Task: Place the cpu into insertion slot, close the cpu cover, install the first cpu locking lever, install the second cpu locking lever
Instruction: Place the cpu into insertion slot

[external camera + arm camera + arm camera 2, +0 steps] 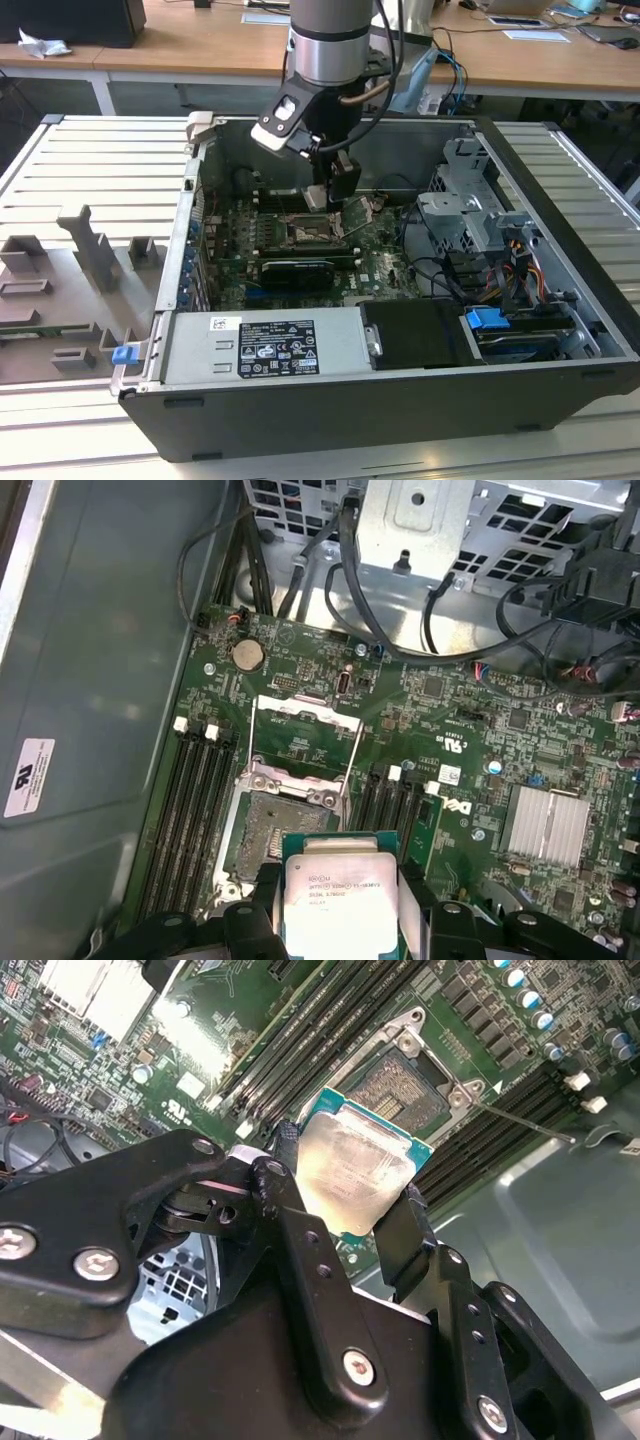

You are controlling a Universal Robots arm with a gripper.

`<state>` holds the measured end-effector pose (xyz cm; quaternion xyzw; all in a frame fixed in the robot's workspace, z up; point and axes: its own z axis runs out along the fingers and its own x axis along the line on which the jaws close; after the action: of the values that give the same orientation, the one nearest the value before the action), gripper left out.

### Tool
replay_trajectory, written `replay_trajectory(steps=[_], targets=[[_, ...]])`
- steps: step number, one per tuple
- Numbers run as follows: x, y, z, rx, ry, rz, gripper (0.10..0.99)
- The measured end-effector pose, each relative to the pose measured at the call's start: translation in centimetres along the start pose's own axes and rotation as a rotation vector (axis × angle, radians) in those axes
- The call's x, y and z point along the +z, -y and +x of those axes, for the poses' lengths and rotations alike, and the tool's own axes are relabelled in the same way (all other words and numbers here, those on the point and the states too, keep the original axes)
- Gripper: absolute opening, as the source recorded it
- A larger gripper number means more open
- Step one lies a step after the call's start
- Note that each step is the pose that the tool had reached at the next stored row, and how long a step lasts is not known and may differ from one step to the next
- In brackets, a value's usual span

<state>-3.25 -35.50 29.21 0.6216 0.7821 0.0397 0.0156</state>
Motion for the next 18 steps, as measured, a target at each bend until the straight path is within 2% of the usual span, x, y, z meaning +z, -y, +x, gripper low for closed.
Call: replay_trajectory(steps=[9,10,12,13,16,18], targets=[[0.25,0.02,0.0,0.0,0.0002,0.0,0.545],[0.39,0.04,-0.01,0.0,0.0054,-0.002,0.545],[0.71,0.05,0.02,-0.001,0.0138,0.0,0.545],[1.06,0.06,0.06,0.009,0.0157,0.0,0.545],[2.12,0.15,0.04,0.1,0.0229,-0.002,0.545],[2.39,0.17,0.05,0.109,0.0233,-0.002,0.545]])
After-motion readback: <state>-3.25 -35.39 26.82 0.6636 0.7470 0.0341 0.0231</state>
